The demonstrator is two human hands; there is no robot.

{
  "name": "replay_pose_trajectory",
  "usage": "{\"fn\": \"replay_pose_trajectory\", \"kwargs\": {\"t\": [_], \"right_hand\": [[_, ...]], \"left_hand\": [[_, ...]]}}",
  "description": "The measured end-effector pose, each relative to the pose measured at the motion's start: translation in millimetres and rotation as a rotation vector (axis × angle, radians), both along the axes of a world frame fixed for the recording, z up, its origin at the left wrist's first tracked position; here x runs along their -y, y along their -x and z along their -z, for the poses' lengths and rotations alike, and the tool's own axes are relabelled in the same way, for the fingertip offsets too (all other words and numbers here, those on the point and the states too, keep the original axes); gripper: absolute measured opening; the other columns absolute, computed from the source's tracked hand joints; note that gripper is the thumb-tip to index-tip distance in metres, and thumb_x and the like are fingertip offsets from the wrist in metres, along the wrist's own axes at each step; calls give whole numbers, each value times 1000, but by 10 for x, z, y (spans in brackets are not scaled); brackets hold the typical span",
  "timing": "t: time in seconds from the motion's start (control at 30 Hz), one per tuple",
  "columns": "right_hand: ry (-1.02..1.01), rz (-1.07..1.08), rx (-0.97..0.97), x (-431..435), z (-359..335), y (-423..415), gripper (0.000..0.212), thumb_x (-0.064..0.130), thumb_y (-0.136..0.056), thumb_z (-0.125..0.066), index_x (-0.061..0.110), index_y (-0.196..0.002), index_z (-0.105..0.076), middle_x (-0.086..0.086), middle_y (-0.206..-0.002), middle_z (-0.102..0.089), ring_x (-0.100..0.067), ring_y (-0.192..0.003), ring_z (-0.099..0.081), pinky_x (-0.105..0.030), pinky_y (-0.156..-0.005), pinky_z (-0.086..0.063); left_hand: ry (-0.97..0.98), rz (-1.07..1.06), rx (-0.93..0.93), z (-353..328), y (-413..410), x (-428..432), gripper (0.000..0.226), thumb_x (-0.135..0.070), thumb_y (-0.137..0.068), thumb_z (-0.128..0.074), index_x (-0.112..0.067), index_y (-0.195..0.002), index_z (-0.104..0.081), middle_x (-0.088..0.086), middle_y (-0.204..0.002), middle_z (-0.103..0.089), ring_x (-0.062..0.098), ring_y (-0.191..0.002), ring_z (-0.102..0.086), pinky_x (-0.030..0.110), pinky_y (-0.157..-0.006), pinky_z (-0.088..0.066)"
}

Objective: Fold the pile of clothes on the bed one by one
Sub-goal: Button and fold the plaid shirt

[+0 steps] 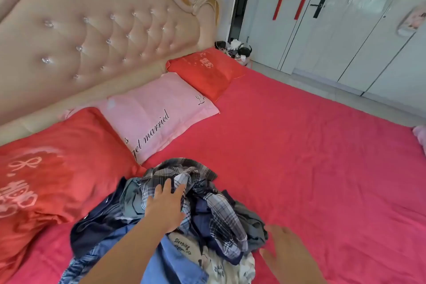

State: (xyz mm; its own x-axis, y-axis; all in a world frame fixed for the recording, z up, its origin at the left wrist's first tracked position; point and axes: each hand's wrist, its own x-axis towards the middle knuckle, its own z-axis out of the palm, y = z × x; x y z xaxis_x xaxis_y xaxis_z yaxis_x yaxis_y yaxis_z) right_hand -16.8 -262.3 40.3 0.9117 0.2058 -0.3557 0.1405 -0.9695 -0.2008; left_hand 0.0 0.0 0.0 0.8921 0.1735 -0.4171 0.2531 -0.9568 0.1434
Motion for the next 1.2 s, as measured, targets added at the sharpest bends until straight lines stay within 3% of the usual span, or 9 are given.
{"fn": "replay_pose_trajectory", "kwargs": {"t": [0.13,0.3,0.47,0.53,0.6,0.7,0.93,1.07,1.2], "right_hand": [[-36,-44,-19,-235,178,-209,53,35,-90,-52,27,-138,-32,1,-133,-43,-18,-123,-43,-28,-99,-40],[-68,-93,-32,-552,500,-485,59,36,-91,-53,26,-143,-26,1,-136,-40,-19,-127,-40,-30,-103,-37],[-118,-59,-105,-876,1029,-677,85,35,-89,-58,33,-148,2,-2,-151,-19,-23,-135,-33,-33,-103,-40],[-123,-53,-105,-947,1221,-709,87,35,-90,-56,35,-147,10,-4,-150,-22,-24,-130,-40,-32,-96,-45],[-111,-60,-96,-986,1343,-700,73,31,-96,-47,35,-148,4,-7,-129,-40,-24,-109,-53,-30,-80,-46],[-93,-83,-74,-968,1386,-630,55,28,-98,-37,36,-148,-13,-3,-100,-37,-26,-95,-51,-30,-72,-40],[-226,-62,103,-727,872,-489,52,58,-90,-29,37,-136,-38,7,-109,-50,-13,-106,-53,-23,-78,-39],[-260,-6,215,-425,348,-449,37,26,-92,-51,38,-128,-49,7,-110,-55,-15,-109,-53,-26,-88,-40],[-358,172,370,145,-266,-394,37,7,-87,-54,29,-115,-64,11,-103,-59,-20,-106,-55,-27,-83,-37]], "left_hand": [[-20,-2,-65,186,-98,-90,89,-47,-88,-53,-34,-147,12,10,-157,6,36,-142,-9,50,-109,-26],[-76,33,-18,525,-140,-125,83,-42,-92,-50,-30,-148,10,1,-146,-29,28,-133,-30,46,-105,-32],[-73,23,120,761,-86,-174,66,-28,-97,-41,-36,-147,0,-6,-138,-37,22,-127,-34,40,-101,-32],[-61,17,158,781,-54,-187,63,-23,-96,-40,-39,-147,-5,-8,-136,-39,20,-127,-35,38,-100,-32],[-27,15,162,784,-23,-201,61,-22,-96,-40,-41,-146,-10,-9,-135,-39,19,-126,-35,38,-101,-31],[32,-3,169,742,6,-207,50,-30,-98,-37,-44,-143,-19,-10,-131,-40,18,-124,-35,38,-102,-32],[336,-103,305,409,120,-74,34,-37,-97,-41,-41,-130,-48,-21,-94,-39,8,-106,-43,25,-93,-37],[555,-236,466,80,200,118,28,-20,-94,-52,-17,-121,-62,-19,-86,-41,8,-92,-51,16,-77,-35],[708,-301,617,-433,280,414,21,-8,-90,-56,-7,-107,-68,-8,-85,-50,1,-79,-51,4,-68,-34]]}}
